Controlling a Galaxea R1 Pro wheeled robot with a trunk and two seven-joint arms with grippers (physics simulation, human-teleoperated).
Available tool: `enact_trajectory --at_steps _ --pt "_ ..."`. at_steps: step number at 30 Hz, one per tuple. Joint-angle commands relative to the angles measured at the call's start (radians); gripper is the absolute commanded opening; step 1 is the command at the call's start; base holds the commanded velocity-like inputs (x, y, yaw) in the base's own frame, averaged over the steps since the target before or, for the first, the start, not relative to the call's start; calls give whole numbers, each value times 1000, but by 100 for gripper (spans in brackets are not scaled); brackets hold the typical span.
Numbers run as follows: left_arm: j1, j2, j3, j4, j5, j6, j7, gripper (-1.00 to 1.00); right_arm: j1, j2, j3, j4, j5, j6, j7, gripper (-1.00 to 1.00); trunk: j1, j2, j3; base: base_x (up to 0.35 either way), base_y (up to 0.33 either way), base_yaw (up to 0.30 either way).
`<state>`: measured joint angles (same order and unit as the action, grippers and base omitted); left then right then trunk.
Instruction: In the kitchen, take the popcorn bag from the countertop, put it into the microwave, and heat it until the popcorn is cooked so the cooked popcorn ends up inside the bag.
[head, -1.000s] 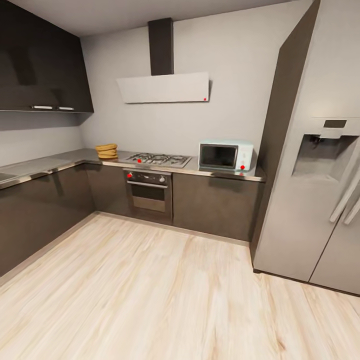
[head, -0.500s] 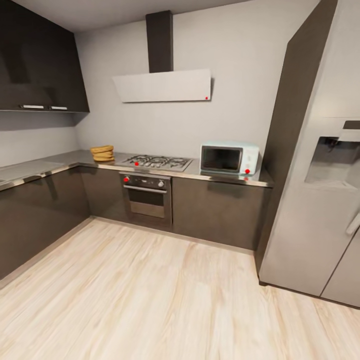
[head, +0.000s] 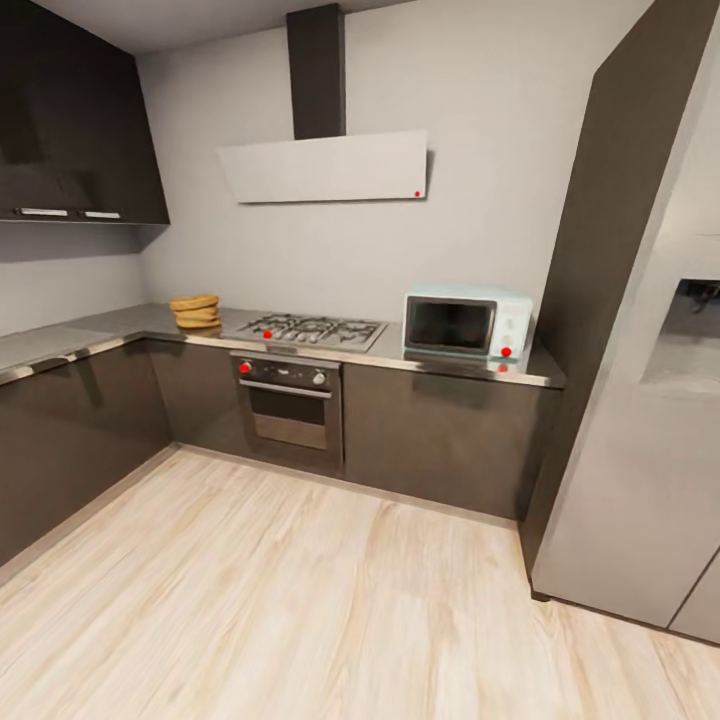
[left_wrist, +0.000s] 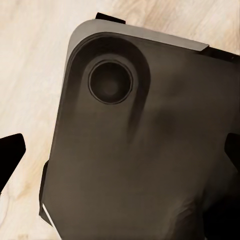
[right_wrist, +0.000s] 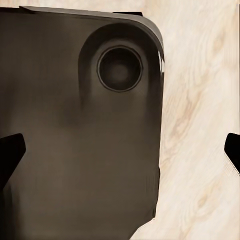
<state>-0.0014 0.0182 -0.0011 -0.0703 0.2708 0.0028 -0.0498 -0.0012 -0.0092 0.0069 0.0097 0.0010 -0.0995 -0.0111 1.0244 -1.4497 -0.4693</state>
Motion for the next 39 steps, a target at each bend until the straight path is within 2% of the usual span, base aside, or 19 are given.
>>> enact_trajectory --at_steps 1,33,39 --pt "0 0 0 0 7 0 -4 100 0 1 1 1 0 -4 -1 100 1 0 -1 325 0 0" --pt "0 0 -4 0 4 -13 -4 100 0 0 -4 1 0 -35 -1 100 1 0 -1 325 0 0" --pt "0 0 -4 -2 5 -15 -4 100 0 0 -5 1 -6 -34 -1 100 1 0 -1 110 20 -145"
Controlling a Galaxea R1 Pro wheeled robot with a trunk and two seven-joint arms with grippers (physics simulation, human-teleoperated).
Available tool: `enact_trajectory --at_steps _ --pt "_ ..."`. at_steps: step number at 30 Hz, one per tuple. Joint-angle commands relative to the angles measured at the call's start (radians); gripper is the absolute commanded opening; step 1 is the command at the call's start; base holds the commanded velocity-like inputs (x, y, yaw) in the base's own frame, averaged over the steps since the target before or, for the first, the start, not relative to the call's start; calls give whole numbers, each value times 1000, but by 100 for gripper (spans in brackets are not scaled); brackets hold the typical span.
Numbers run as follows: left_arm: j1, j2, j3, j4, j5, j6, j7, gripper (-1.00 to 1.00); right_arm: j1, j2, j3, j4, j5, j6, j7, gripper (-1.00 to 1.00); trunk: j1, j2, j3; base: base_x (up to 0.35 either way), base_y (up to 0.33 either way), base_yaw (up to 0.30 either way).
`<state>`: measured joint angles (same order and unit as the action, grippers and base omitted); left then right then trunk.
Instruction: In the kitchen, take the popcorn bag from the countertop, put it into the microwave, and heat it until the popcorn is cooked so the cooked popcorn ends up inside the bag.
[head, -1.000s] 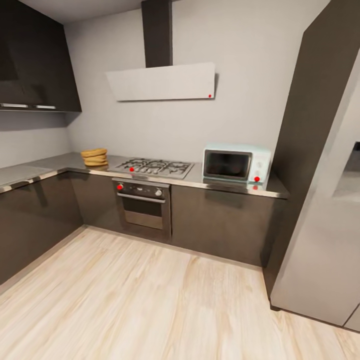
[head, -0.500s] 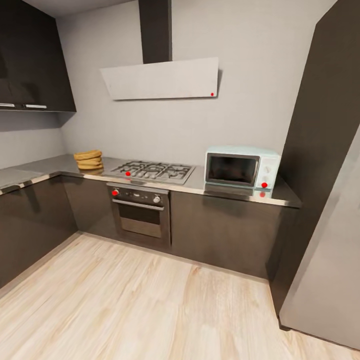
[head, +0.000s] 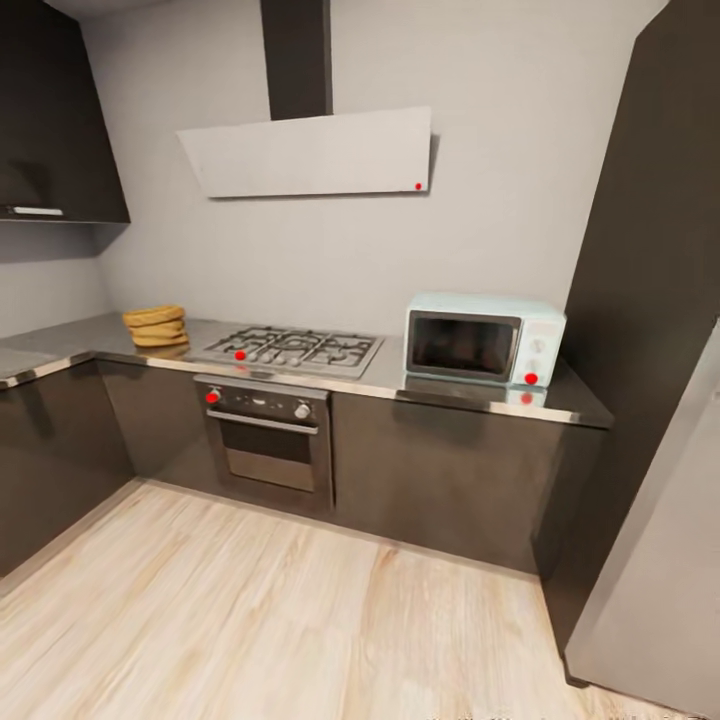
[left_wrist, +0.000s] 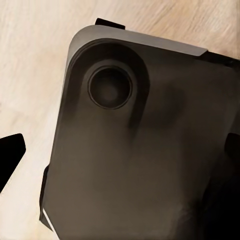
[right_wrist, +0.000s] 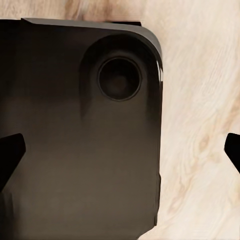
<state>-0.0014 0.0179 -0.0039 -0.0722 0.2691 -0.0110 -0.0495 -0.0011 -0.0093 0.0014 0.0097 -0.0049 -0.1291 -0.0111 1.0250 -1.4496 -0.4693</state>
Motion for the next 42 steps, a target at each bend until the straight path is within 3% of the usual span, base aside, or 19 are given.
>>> enact_trajectory --at_steps 1,42 --pt "0 0 -1 0 8 -1 -4 100 0 0 0 1 -1 -4 -1 100 0 0 -1 7 1 -236" --pt "0 0 13 -7 12 -1 -4 100 0 0 0 1 1 -4 -1 100 0 0 -1 3 0 -240"
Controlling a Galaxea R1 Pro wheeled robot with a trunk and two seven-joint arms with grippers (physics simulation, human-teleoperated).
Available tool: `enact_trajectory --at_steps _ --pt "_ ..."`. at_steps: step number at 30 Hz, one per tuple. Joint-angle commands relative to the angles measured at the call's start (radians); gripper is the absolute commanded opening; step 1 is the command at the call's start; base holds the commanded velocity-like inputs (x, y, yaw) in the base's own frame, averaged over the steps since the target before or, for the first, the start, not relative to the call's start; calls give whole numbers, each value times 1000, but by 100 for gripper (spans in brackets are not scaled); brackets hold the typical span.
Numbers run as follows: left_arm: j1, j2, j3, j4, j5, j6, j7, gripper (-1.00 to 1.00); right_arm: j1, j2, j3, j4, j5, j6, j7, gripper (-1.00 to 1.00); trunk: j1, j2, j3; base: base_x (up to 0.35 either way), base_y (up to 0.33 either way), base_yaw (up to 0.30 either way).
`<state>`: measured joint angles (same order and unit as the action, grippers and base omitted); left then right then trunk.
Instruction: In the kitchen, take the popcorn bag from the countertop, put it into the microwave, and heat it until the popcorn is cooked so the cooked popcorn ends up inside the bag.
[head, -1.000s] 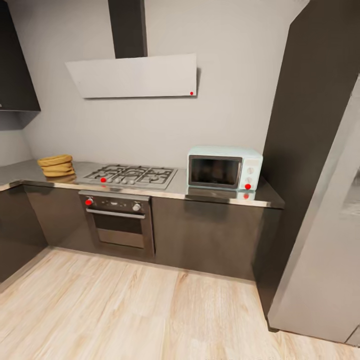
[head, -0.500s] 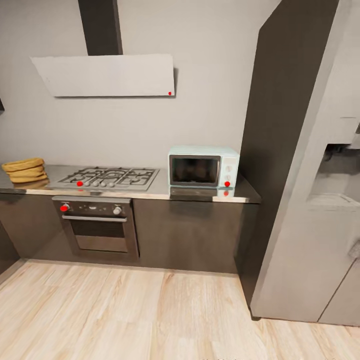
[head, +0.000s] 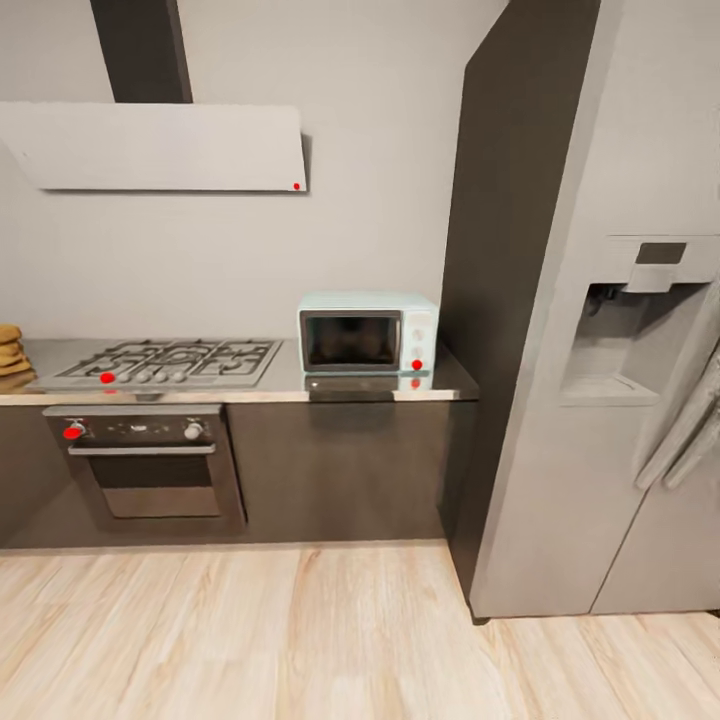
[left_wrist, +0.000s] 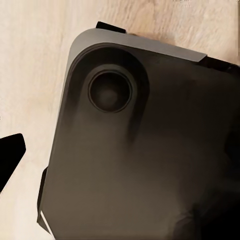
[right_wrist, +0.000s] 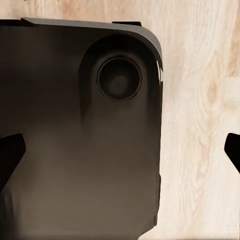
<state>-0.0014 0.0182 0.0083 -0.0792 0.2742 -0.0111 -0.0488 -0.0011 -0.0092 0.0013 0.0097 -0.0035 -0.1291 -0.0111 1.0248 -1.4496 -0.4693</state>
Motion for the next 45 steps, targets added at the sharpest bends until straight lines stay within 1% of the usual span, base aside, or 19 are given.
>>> enact_trajectory --at_steps 1,37,45 --pt "0 1 0 1 6 -1 -5 100 0 0 0 1 1 -4 -1 100 0 0 -1 165 0 -101" --pt "0 5 -1 3 8 0 -5 100 0 1 6 1 5 0 -1 100 0 0 -1 317 0 -2" --pt "0 3 -1 1 8 0 -5 100 0 2 6 1 5 -4 -1 100 0 0 -1 71 0 221"
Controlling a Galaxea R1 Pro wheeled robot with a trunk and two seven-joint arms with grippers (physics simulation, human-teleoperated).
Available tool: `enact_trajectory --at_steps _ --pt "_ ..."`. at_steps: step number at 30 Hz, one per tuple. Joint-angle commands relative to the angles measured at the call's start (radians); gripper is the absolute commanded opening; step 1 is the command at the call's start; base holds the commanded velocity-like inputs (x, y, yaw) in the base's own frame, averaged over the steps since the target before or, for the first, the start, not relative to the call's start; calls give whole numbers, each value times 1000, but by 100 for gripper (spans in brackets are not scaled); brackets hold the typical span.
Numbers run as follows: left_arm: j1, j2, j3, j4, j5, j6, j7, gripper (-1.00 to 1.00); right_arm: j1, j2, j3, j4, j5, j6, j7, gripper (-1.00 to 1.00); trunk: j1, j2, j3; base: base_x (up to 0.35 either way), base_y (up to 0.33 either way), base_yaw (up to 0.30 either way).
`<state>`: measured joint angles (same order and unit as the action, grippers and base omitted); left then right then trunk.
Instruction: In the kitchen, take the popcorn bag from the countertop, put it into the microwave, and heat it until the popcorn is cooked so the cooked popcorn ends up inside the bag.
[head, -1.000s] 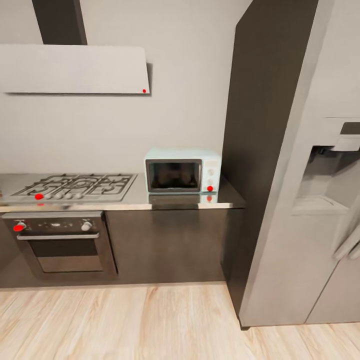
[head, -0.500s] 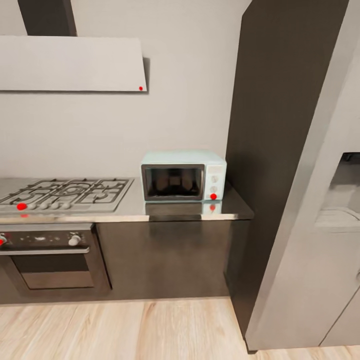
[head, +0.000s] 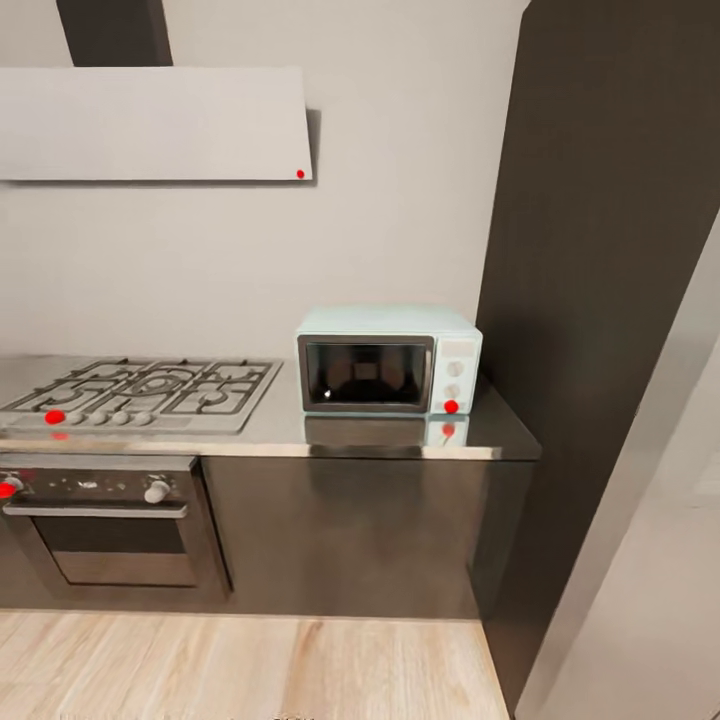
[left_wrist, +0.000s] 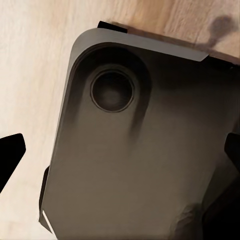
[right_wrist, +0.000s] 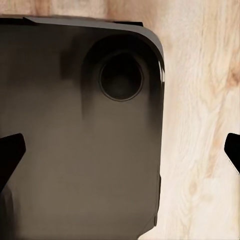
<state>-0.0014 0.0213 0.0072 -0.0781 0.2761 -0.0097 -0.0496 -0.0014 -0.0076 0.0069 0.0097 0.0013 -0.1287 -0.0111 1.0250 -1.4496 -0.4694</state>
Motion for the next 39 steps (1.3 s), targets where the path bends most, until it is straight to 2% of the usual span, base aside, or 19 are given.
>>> enact_trajectory --at_steps 1,16,31,39 --pt "0 0 0 0 6 -1 -4 100 0 0 1 1 0 -5 -1 100 0 0 -1 2 0 139" --pt "0 -4 1 -1 6 -1 -4 100 0 -2 1 1 -2 -2 -1 100 0 0 -1 8 0 13" --pt "0 -3 4 -2 6 -3 -4 100 0 -2 -1 1 0 -3 -1 100 0 0 -1 283 0 0" --pt "0 -3 2 -2 6 -2 -4 100 0 -2 1 1 -1 1 -1 100 0 0 -1 17 0 0"
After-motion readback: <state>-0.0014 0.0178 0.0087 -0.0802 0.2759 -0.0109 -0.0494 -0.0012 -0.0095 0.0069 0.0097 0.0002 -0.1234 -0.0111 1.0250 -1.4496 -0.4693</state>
